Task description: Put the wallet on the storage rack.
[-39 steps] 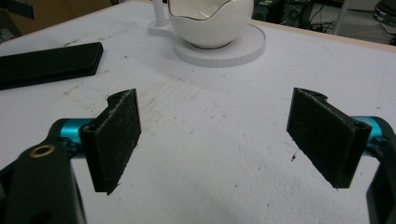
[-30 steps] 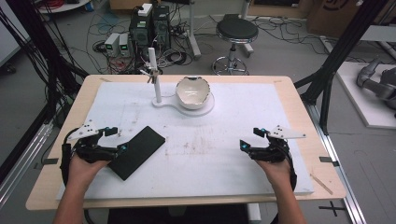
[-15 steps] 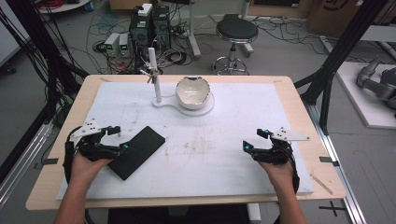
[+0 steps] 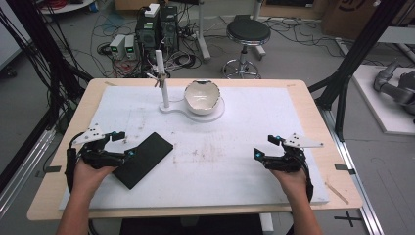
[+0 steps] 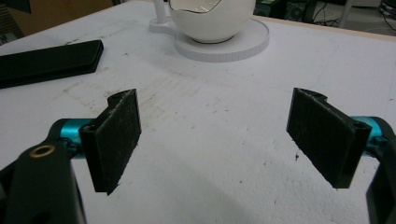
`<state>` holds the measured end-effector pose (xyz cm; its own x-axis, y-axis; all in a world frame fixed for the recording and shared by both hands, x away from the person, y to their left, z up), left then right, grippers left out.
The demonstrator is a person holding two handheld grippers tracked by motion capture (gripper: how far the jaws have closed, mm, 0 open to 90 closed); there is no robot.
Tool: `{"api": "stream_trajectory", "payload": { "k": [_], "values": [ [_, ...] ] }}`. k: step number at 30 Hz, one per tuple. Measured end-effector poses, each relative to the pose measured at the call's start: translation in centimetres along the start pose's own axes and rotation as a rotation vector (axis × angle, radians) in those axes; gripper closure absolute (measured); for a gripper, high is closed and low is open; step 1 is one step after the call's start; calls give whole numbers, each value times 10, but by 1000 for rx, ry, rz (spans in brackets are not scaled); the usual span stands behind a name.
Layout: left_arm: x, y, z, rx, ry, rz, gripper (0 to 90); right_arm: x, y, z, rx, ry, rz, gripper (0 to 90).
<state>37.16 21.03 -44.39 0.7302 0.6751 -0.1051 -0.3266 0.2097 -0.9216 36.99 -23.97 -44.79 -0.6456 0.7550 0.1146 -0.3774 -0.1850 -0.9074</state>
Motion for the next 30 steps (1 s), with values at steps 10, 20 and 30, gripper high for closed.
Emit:
{"api": "stream_trajectory", "payload": {
  "k": [10, 20, 30],
  "values": [
    [7, 1, -2, -10, 9, 26, 152, 2, 1, 3, 3, 3, 13, 180],
    [10, 22, -2, 95, 26, 37, 152, 5, 3, 1, 17, -12, 34, 180],
    [24, 34, 7, 66, -29, 108, 153, 8, 3, -7, 30, -24, 55, 180]
  ]
}}
Point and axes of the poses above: each handheld gripper's, and its own axes: z roughly backward along the jaws, y roughly out of its underside, x roughly to its left, the point moved 9 cm from there along -z, roughly forward along the jaws, and after that the axes turned 1 degree about -z, right-handed, at the moved point
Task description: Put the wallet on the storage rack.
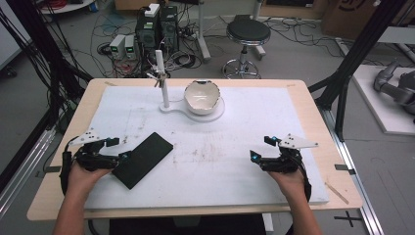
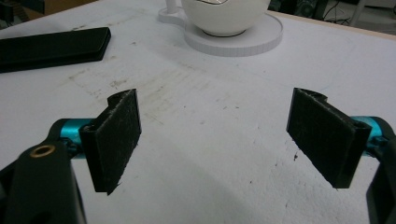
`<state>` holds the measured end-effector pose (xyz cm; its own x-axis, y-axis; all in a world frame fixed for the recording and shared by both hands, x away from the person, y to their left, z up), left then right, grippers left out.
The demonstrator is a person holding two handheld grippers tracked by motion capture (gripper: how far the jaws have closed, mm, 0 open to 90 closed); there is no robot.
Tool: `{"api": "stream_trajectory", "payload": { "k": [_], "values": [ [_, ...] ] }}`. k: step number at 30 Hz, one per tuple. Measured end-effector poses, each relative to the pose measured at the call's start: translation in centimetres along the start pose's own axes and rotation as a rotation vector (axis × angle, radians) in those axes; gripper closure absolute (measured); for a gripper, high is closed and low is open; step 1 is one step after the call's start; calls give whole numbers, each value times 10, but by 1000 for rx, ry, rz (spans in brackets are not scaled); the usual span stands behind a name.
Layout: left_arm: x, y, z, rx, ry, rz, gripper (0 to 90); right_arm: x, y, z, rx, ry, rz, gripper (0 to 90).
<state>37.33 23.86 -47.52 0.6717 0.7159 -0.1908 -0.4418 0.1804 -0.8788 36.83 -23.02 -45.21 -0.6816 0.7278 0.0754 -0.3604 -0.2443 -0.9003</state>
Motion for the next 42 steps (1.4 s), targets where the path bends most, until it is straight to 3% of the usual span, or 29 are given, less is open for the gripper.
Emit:
{"api": "stream_trajectory", "payload": {
  "k": [6, 11, 16, 19, 23, 29, 33, 42],
  "values": [
    [2, 15, -6, 81, 17, 61, 153, 2, 0, 0, 2, -4, -2, 180],
    [2, 22, -8, 129, 21, 80, 153, 2, 0, 0, 4, -9, -6, 180],
    [-5, 25, -11, 158, 44, 58, 187, 1, 1, -1, 4, -11, 1, 180],
    [-12, 28, -14, 194, 64, 21, 244, 1, 2, -1, 12, -16, -8, 180],
    [-17, 28, -13, 189, 101, 15, 365, 2, 2, -4, 19, -12, -6, 180],
    [-16, 30, -13, 192, 107, 56, 397, 5, 1, -6, 19, -14, 7, 180],
    [-16, 29, -12, 181, 100, 67, 464, 6, 1, -6, 21, -13, 5, 180],
    [-15, 25, -7, 119, 134, 85, 741, 5, 1, -5, 15, -13, 2, 180]
  ]
}}
Point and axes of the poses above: each handheld gripper's, and its own axes: z roughly backward along the jaws, y roughly out of its underside, x roughly to its left, the point moved 9 cm from there along -z, roughly forward along the jaws, and after that the axes turned 1 degree about -z, right-handed, at the moved point
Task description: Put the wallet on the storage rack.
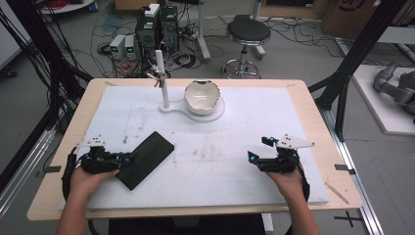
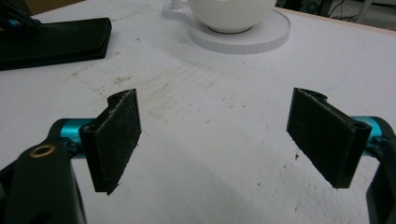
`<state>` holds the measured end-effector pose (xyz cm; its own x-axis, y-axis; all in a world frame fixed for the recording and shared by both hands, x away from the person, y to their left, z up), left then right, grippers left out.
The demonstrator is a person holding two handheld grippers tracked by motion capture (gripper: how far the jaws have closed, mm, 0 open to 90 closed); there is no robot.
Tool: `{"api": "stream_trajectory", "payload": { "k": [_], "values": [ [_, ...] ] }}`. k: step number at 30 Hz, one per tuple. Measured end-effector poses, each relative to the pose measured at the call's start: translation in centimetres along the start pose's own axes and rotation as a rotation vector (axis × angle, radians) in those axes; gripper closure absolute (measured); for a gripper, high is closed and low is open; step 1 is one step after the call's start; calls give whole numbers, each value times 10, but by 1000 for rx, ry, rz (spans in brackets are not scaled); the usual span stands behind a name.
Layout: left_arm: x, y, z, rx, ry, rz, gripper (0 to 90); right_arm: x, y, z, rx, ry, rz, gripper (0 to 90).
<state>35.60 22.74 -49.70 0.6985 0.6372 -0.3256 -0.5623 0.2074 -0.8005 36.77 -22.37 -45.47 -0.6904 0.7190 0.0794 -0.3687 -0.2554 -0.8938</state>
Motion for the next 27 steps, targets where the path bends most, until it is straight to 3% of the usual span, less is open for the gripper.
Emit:
{"api": "stream_trajectory", "payload": {
  "k": [3, 7, 17, 23, 27],
  "values": [
    [-1, -1, 2, -8, 19, 30, 775, 1, 0, 0, -1, -2, 5, 180],
    [-6, -7, 8, -13, 36, 30, 799, 1, 0, 0, -3, -4, 6, 180],
    [-30, -32, 16, -105, 87, -58, 819, 0, -1, 2, -11, -8, 1, 180],
    [-52, -49, 18, -162, 145, -118, 819, 2, -4, 3, -27, -23, 2, 180],
    [-74, -61, 18, -192, 188, -177, 819, 8, -7, 2, -32, -48, 9, 180]
  ]
}}
Point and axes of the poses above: each handheld gripper's, and its own axes: z roughly backward along the jaws, y roughly out of its underside, x roughly to its left, the point moved 9 cm from there along -z, roughly forward along the jaws, and after that the axes turned 1 degree about -z, right-handed, at the moved point
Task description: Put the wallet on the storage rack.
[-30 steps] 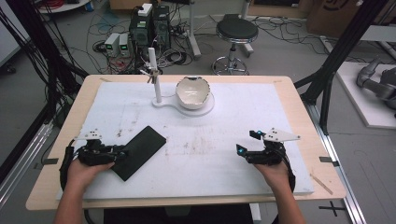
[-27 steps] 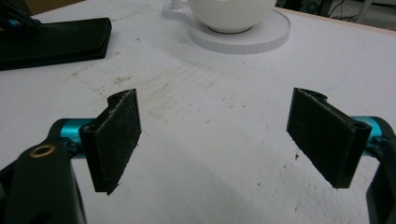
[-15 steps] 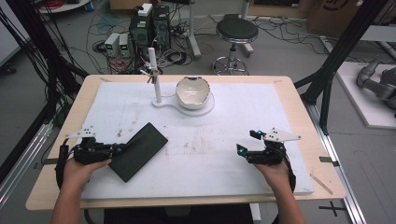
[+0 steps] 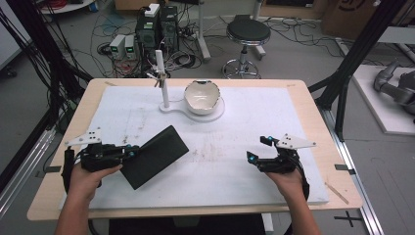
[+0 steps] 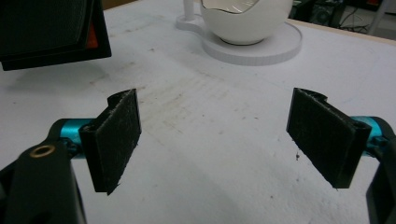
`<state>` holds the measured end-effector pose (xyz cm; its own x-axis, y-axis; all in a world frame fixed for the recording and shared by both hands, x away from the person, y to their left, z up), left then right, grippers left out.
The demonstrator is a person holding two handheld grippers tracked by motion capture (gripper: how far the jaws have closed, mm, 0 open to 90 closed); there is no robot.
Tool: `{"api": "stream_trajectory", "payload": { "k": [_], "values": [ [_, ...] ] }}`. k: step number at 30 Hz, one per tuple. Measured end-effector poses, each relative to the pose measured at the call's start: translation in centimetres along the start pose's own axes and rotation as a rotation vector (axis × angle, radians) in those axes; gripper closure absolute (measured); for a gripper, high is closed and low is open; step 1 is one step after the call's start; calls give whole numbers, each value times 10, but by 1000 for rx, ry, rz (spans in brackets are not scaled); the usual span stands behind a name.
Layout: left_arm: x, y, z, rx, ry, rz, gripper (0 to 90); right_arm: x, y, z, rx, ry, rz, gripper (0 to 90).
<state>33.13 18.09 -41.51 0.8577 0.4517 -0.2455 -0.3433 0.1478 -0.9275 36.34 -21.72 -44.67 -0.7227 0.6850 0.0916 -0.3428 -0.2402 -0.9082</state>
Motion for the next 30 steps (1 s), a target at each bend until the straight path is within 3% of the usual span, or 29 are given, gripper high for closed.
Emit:
{"api": "stream_trajectory", "payload": {
  "k": [1, 5, 10, 11, 14, 19, 20, 24, 27, 30],
  "values": [
    [0, 0, 0, 0, 0, 0, 819, 3, -2, 0, -5, -14, 2, 180],
    [-23, -15, -11, -22, 55, -66, 819, 13, -12, 1, -38, -55, 9, 181],
    [-39, -19, -26, -27, 96, -106, 821, 25, -23, 3, -61, -96, 21, 181],
    [-48, -19, -35, -12, 127, -124, 822, 35, -27, 1, -69, -145, 17, 181],
    [-60, -18, -47, 3, 163, -143, 822, 50, -31, -4, -67, -211, 20, 181],
    [-73, -18, -57, 6, 211, -165, 822, 68, -33, -10, -48, -274, 49, 215],
    [-76, -18, -60, 4, 226, -170, 822, 78, -35, -13, -45, -309, 68, 224],
    [-81, -18, -63, -13, 253, -174, 822, 93, -33, -22, -9, -387, 59, 227],
    [-86, -17, -67, -24, 286, -192, 822, 104, -27, -30, 38, -515, 24, 242],
    [-85, -14, -70, -27, 296, -185, 821, 116, -22, -37, 95, -627, 13, 384]
  ]
}}
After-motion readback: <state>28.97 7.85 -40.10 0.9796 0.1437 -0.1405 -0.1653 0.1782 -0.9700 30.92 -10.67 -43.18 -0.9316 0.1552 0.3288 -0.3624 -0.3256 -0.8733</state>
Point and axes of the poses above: each handheld gripper's, and its own axes: z roughly backward along the jaws, y roughly out of its underside, x roughly to its left, the point moved 9 cm from there along -z, roughly forward along the jaws, and after that the axes turned 1 degree about -z, right-handed, at the moved point
